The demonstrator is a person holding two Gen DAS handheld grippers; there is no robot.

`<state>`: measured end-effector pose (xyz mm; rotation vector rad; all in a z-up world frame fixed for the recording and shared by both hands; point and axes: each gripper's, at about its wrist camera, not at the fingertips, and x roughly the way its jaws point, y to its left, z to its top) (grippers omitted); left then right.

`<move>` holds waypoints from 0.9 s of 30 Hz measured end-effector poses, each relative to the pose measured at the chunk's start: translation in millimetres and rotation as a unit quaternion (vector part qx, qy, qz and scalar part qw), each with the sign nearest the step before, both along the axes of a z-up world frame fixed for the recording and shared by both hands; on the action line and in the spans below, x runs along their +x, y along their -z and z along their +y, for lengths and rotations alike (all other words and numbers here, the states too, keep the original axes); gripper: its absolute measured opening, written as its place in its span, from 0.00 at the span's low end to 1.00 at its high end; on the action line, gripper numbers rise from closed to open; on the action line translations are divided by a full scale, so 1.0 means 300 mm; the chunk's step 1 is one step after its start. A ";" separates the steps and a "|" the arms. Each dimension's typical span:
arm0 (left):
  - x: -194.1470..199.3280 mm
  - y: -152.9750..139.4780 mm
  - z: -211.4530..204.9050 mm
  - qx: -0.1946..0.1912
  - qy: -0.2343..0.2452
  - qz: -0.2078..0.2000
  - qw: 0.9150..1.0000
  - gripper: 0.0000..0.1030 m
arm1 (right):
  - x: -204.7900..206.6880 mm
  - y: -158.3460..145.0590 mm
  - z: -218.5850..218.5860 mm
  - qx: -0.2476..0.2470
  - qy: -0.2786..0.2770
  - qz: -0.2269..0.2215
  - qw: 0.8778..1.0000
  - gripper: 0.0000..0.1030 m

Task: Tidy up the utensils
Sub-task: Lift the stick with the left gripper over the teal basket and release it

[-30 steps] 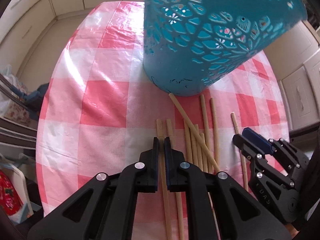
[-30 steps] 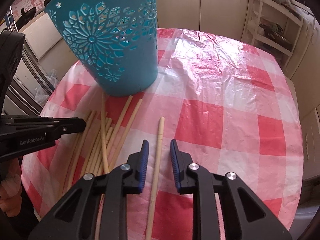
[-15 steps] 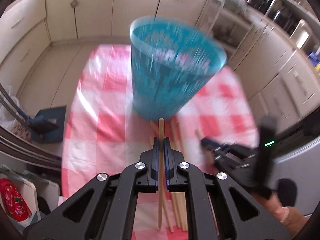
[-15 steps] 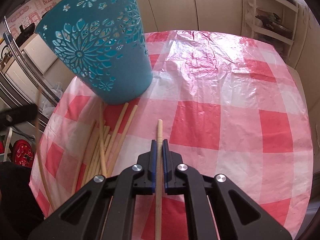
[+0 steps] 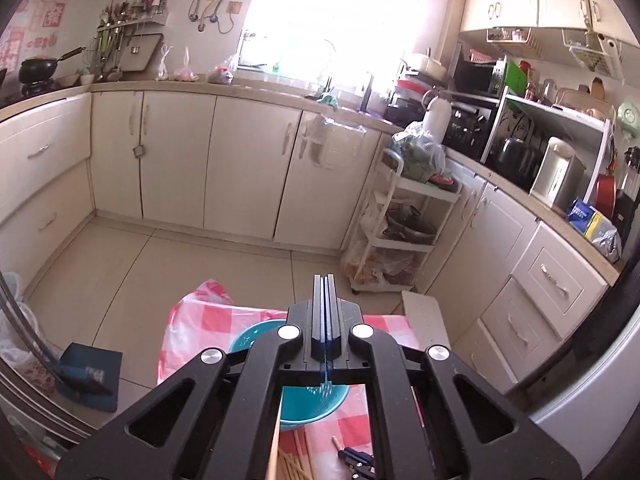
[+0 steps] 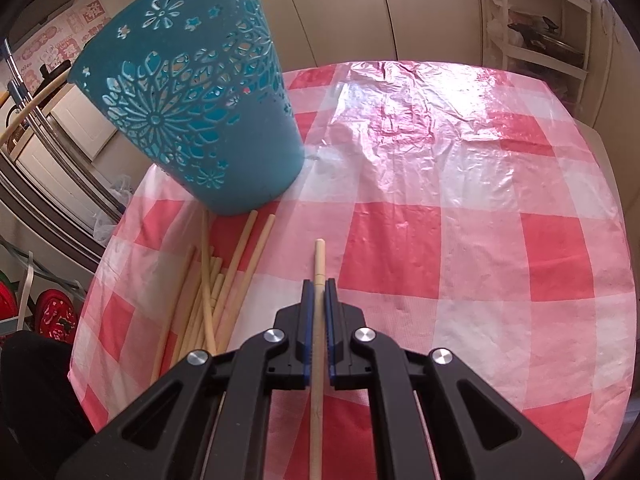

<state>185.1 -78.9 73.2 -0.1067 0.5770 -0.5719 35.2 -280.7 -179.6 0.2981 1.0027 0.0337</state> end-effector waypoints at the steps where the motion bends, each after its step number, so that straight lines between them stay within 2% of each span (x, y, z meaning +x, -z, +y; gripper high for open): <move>1: 0.003 0.015 0.008 0.000 0.004 0.012 1.000 0.01 | 0.000 0.000 0.000 0.001 0.000 0.000 1.000 0.06; 3: -0.002 0.084 0.037 0.012 0.012 0.047 0.999 0.01 | -0.001 0.001 -0.005 0.008 0.000 -0.001 1.000 0.06; 5: -0.020 0.190 0.074 0.047 0.001 0.073 0.996 0.01 | -0.002 0.002 -0.010 0.015 0.002 0.000 1.000 0.06; 9: 0.011 0.434 0.150 0.080 -0.021 0.158 0.984 0.01 | 0.001 0.001 -0.004 0.011 0.004 -0.002 1.000 0.06; 12: 0.006 0.552 0.175 0.099 -0.002 0.183 0.978 0.05 | -0.004 0.001 -0.004 0.014 0.004 -0.004 1.000 0.06; 14: -0.014 0.618 0.148 0.148 0.035 0.175 0.973 0.14 | -0.003 0.001 -0.002 0.013 0.005 -0.005 1.000 0.06; 16: -0.052 0.672 0.103 0.211 0.059 0.149 0.964 0.24 | -0.004 0.001 0.002 0.009 0.006 -0.006 1.000 0.06; 18: -0.088 0.713 0.039 0.258 0.093 0.129 0.953 0.26 | -0.003 0.001 0.005 0.008 0.006 -0.006 1.000 0.06; 20: -0.126 0.735 -0.023 0.278 0.132 0.118 0.944 0.26 | -0.002 0.002 0.000 0.013 0.007 -0.005 1.000 0.06; 24: -0.192 0.757 -0.180 0.331 0.196 0.065 0.921 0.31 | -0.005 0.000 -0.012 0.021 0.010 0.000 1.000 0.06; 27: -0.193 0.791 -0.276 0.343 0.229 0.063 0.909 0.32 | -0.026 -0.008 -0.021 0.002 0.014 0.006 1.000 0.06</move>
